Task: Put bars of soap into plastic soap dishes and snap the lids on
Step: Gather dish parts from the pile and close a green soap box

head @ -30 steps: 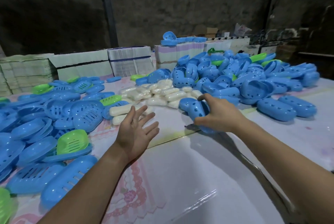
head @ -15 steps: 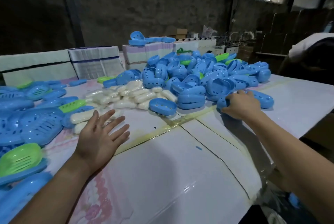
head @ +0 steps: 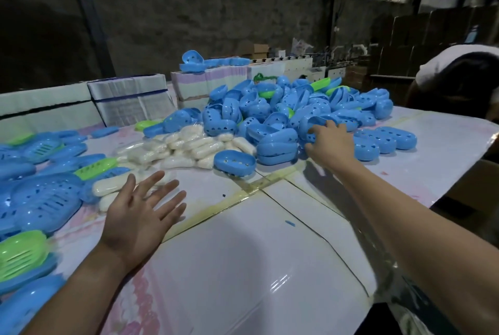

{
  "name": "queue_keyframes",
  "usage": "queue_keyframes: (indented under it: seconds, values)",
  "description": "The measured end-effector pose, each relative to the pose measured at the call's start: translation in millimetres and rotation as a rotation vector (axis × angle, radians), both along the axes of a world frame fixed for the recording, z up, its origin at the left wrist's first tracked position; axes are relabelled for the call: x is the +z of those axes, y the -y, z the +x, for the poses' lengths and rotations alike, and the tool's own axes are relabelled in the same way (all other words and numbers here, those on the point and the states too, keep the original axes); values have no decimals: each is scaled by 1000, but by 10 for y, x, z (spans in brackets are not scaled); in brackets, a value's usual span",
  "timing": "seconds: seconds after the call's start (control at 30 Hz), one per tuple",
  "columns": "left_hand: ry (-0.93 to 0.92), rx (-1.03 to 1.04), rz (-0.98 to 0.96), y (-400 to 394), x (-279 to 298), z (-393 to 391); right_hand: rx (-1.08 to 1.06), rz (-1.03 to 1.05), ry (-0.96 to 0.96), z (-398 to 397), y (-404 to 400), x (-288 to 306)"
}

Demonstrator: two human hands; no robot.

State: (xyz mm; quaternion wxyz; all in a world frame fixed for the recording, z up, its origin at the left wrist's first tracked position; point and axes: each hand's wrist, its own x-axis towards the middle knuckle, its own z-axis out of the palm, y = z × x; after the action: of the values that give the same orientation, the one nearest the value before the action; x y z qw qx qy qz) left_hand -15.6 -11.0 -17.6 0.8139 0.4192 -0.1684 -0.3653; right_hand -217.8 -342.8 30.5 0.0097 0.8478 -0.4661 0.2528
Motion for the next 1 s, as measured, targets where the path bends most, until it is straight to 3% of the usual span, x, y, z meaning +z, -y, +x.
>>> queue_keyframes:
  seconds: [0.17,0.33,0.53,0.67,0.77,0.87,0.93,1.0]
  values:
    - [11,31,31,8,43,-54,357,57,214,662,-731,98]
    - [-5,62,75,19,94,-130,700,225,258,1390,-1535,123]
    - [2,66,167,38,138,-140,838,231,233,1874,-1956,-197]
    - [270,328,332,10,239,-35,916,156,191,1916,-1842,-334]
    - [676,660,637,-197,330,148,910,164,209,1934,-1833,-348]
    - [1067,848,1270,-531,340,368,941,152,157,1927,-1882,-363]
    - [1035,685,1599,-672,367,427,952,137,130,1919,-1883,-365]
    - [930,460,1763,-702,373,410,946,138,106,1909,-1873,-362]
